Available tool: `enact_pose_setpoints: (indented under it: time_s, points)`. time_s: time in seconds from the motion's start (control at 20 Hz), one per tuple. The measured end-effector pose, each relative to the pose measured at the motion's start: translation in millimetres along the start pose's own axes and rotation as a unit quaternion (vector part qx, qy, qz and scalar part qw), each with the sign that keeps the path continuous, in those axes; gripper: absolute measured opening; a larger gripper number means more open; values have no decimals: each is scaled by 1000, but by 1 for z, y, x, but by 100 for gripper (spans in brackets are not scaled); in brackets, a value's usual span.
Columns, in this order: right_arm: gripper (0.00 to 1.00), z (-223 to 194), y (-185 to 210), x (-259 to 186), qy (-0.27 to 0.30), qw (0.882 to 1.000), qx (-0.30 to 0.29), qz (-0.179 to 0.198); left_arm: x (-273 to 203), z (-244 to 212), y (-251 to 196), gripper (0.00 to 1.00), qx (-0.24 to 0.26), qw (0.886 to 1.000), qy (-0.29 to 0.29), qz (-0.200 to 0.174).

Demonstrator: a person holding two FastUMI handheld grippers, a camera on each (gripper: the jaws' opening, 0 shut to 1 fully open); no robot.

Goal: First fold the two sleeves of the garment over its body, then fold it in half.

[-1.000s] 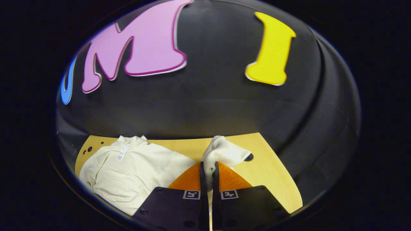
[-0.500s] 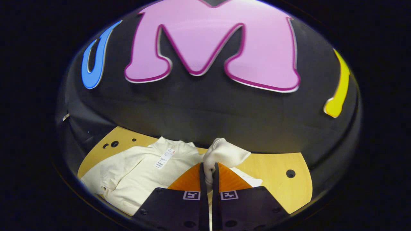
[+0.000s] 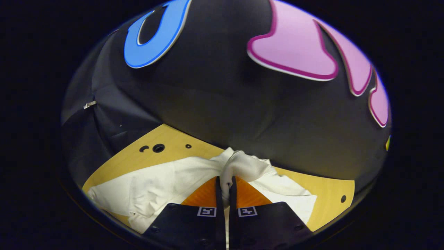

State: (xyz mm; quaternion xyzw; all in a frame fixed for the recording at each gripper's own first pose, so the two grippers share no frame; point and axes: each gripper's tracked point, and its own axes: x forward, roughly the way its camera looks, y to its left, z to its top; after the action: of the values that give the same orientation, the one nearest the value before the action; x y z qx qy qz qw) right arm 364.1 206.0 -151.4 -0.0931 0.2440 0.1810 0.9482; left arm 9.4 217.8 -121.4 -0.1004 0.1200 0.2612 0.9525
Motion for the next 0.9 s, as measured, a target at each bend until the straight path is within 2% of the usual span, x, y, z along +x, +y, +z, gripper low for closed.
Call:
enact_pose_setpoints:
  time_s: [0.25, 0.35, 0.5, 0.65, 0.75, 0.85, 0.9]
  points:
    - [8, -9, 67, 29, 12, 999, 9, 41, 18, -18, 18, 98, -19, 1000, 20, 14]
    - [8, -17, 82, 38, 18, 998, 10, 53, 23, -24, 18, 98, -30, 999, 27, 15]
    - [10, -33, 106, 55, 28, 998, -21, 58, 42, -42, 23, 99, -40, 998, 37, 23]
    - [16, -48, 124, 67, 33, 997, -42, 61, 52, -56, 31, 99, -62, 996, 45, 43]
    - [25, -55, 141, 68, 41, 996, -25, 77, 55, -70, 42, 99, -75, 993, 60, 63]
    - [38, -57, 156, 65, 47, 994, -5, 94, 56, -77, 51, 99, -83, 991, 69, 78]
    - [34, -58, 162, 62, 47, 994, -5, 99, 56, -79, 56, 99, -85, 990, 70, 86]
